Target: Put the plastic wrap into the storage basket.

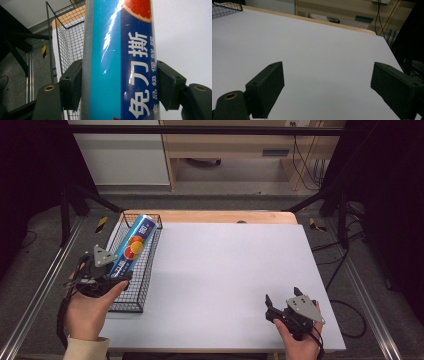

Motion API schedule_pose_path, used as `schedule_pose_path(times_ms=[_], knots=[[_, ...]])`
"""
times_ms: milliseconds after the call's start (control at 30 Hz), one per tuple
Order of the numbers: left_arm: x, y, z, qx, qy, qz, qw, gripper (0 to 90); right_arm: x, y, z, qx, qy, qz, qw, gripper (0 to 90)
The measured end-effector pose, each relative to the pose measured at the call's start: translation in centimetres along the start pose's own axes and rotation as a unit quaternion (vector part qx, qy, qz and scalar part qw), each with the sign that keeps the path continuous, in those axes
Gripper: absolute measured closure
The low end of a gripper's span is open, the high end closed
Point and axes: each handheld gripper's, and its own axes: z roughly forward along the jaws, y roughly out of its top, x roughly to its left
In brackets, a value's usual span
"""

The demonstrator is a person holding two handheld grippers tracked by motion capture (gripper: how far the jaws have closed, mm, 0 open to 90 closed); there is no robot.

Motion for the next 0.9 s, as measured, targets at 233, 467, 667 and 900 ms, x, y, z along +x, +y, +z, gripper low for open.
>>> schedule_pose_path(times_ms=[233, 467, 667, 900], knots=[[0.6, 0.1, 0.7, 0.019, 0.018, 0.001, 0.9997, 32.0, -0.1, 0.0, 0.0, 0.0, 0.0, 0.003, 1.0, 11.8], [0.9, 0.2, 1.8, 0.049, 0.048, 0.006, 0.9976, 32.1, 0.1, 0.1, 0.1, -0.001, 0.005, 0.0, 1.0, 11.8], [1.0, 0.0, 2.8, 0.069, 0.064, -0.001, 0.9956, 32.1, 0.4, 0.2, 0.0, -0.005, 0.014, -0.006, 0.9999, 11.8], [1.1, 0.2, 3.7, 0.089, 0.072, -0.003, 0.9934, 32.1, 0.6, 0.3, -0.1, -0.008, 0.019, -0.009, 0.9998, 11.8]])
